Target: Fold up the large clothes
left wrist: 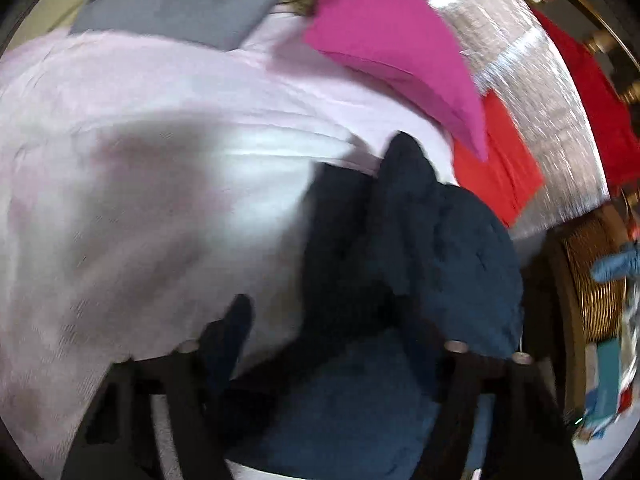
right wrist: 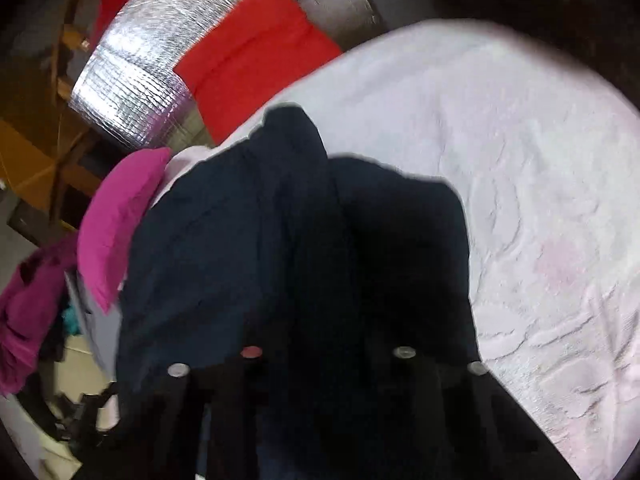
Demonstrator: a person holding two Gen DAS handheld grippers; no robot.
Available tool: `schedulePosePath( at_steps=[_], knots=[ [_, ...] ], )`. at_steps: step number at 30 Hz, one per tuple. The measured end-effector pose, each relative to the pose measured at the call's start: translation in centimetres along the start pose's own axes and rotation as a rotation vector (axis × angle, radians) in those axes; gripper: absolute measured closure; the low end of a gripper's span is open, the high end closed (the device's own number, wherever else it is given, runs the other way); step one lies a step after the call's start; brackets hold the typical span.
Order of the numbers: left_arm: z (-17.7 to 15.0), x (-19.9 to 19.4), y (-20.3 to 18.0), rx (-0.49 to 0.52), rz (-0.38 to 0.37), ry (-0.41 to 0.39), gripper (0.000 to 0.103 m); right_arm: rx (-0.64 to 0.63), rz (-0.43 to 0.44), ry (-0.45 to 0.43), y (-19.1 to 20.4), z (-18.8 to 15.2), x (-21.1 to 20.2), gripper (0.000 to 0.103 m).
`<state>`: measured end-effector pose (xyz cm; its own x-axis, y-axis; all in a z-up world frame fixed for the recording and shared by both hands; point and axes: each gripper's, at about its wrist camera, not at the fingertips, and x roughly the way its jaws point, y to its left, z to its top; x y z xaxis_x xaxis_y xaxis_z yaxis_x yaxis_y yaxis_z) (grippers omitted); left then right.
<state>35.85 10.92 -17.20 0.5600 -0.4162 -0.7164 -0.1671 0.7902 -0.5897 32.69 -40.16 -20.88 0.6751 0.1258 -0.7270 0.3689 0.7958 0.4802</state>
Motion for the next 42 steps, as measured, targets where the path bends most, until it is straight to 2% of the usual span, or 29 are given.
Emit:
schedulePosePath(
  at_steps=[3, 4, 5, 6, 8, 11, 14, 17, 19, 21, 23, 25, 26, 27, 28, 30, 33, 35, 37, 42],
  knots=[
    [0.1, 0.3, -0.5, 0.017, 0.042, -0.013, 0.037, -0.045, 0.009, -0.092, 1.0, 0.2, -2.7, 0.086],
    [0.1, 0.6, -0.5, 0.017, 0.059, -0.010, 0.036, -0.051, -0.019, -0.096, 0.8, 0.0, -2.8, 0.086],
    [-0.1, 0.6, -0.5, 0.014, 0.070, -0.006, 0.036, -0.043, -0.037, -0.078, 0.4, 0.0, -2.3, 0.086],
    [-0.2, 0.6, -0.5, 0.011, 0.072, -0.003, 0.035, -0.009, -0.066, -0.001, -0.8, -0.4, -0.4, 0.086],
    [-0.1, 0.6, -0.5, 0.020, 0.080, -0.009, 0.034, 0.060, -0.044, 0.063, -2.7, -1.1, 0.8, 0.086],
    [-0.2, 0.0, -1.2, 0.056, 0.120, -0.055, 0.034, 0.086, -0.020, 0.054, -3.5, -0.5, -0.9, 0.083],
    [-0.3, -1.1, -2.0, 0.104, 0.163, -0.128, 0.034, 0.101, -0.020, 0.015, -4.0, -0.1, -2.8, 0.077],
    [-0.1, -1.8, -3.3, 0.152, 0.177, -0.194, 0.034, 0.084, -0.008, -0.089, -4.0, 0.5, -4.8, 0.077],
    [0.0, -2.0, -4.1, 0.187, 0.196, -0.220, 0.033, 0.062, 0.018, -0.147, -2.9, 1.5, -5.4, 0.077],
    [-0.2, -1.9, -5.3, 0.241, 0.228, -0.249, 0.031, 0.034, 0.031, -0.167, -1.5, 2.3, -5.1, 0.077],
    [-0.5, -1.6, -6.1, 0.298, 0.263, -0.259, 0.028, -0.011, 0.038, -0.154, 0.1, 2.6, -4.2, 0.077],
    [-0.8, -0.3, -6.7, 0.361, 0.332, -0.229, 0.026, -0.036, -0.002, -0.130, 1.8, 3.0, -2.1, 0.077],
    [-1.0, 0.8, -6.8, 0.390, 0.378, -0.190, 0.026, -0.039, -0.042, -0.088, 1.7, 2.7, -1.1, 0.077],
    [-1.2, 1.8, -6.7, 0.417, 0.413, -0.152, 0.025, -0.023, -0.093, -0.011, 1.1, 2.5, 1.1, 0.076],
    [-1.4, 2.6, -6.7, 0.441, 0.435, -0.126, 0.024, -0.003, -0.106, 0.023, 0.6, 2.2, 2.5, 0.078],
    [-1.5, 3.1, -6.8, 0.467, 0.456, -0.129, 0.024, -0.010, -0.115, 0.012, 0.8, 2.0, 2.8, 0.078],
    [-1.3, 2.5, -7.4, 0.494, 0.467, -0.142, 0.024, -0.050, -0.150, 0.006, 1.9, 2.1, 0.9, 0.078],
    [-1.4, 2.0, -7.8, 0.505, 0.473, -0.174, 0.024, -0.059, -0.119, -0.005, 2.5, 1.7, -0.2, 0.074],
    [-1.6, 1.1, -8.3, 0.510, 0.448, -0.207, 0.024, -0.085, -0.073, 0.016, 3.3, 0.8, -1.6, 0.069],
    [-2.4, -1.1, -9.8, 0.536, 0.420, -0.307, 0.024, -0.195, -0.003, 0.041, 7.0, -1.8, -2.8, 0.065]
  ],
)
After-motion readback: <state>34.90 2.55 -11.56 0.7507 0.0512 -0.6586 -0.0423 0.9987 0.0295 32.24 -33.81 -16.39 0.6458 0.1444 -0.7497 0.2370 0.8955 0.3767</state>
